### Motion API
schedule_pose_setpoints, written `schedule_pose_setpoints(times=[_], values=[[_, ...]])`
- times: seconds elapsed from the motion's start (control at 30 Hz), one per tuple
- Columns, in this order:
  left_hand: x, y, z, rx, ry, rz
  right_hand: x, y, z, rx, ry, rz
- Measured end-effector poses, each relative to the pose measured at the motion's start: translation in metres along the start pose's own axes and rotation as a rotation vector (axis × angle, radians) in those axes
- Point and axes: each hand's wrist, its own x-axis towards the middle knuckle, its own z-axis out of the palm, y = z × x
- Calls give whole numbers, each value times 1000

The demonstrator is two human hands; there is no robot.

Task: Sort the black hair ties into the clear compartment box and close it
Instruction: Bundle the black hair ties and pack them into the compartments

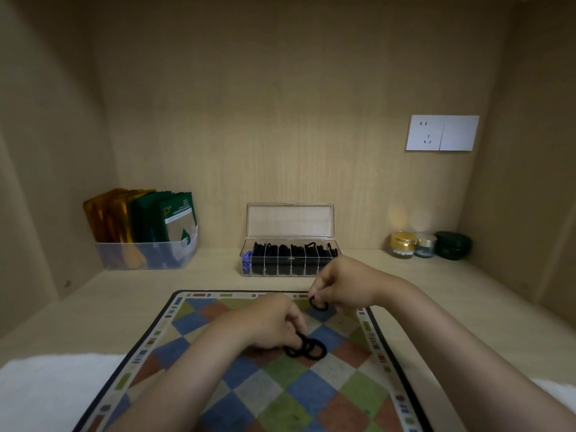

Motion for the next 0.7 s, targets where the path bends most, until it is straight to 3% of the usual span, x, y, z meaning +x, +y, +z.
schedule_pose_setpoints(times=[0.2, 0.57, 0.7], values=[[0, -7, -9, 147, 87, -42, -6, -6, 12, -46, -246, 37], [1, -29, -16, -303, 200, -122, 3, -9, 29, -155, -270, 6], [13, -32, -11, -400, 284, -170, 9, -7, 28, 87, -129, -49]])
